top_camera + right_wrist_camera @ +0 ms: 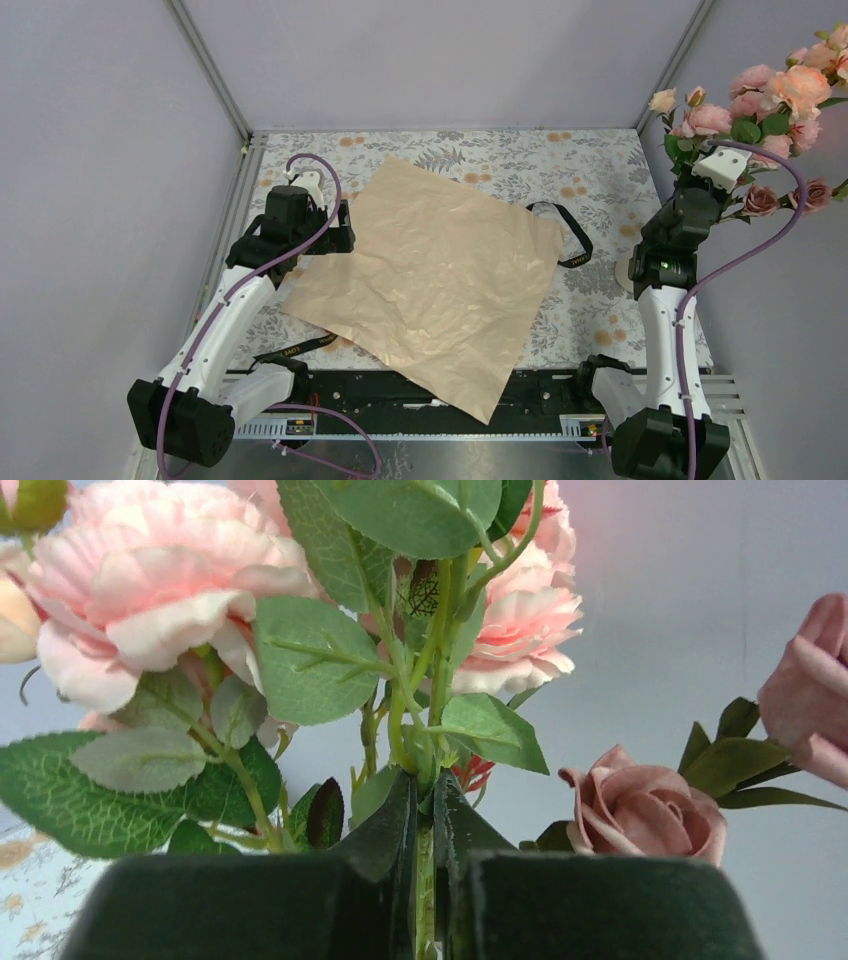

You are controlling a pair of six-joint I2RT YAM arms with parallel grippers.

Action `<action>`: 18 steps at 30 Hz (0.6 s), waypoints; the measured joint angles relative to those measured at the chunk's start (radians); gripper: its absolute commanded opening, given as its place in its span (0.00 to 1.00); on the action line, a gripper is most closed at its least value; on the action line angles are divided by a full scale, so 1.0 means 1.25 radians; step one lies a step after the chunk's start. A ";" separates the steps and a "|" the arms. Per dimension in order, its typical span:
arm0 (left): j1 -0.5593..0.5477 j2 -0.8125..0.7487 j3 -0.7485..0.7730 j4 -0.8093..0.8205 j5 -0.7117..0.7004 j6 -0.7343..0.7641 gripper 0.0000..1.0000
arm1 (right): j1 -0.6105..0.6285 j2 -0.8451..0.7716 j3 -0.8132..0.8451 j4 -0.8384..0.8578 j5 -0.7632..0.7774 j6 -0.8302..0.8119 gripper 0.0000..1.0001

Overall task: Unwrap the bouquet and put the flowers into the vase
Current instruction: Insert the fake flower into the vase.

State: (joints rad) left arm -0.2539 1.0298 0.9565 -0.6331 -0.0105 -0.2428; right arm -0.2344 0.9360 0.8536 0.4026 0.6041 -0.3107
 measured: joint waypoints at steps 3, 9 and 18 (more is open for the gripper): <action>0.001 0.000 0.000 0.000 0.002 0.000 0.99 | -0.001 -0.023 -0.031 0.007 -0.020 0.000 0.00; 0.003 0.000 0.000 0.001 0.015 0.000 0.99 | -0.001 -0.040 -0.092 0.014 -0.044 0.002 0.00; 0.004 0.000 -0.002 0.003 0.027 0.000 0.99 | -0.001 -0.054 -0.144 0.006 -0.079 0.034 0.00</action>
State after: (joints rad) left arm -0.2489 1.0298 0.9546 -0.6296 0.0227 -0.2432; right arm -0.2359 0.8688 0.6731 0.4103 0.5053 -0.2684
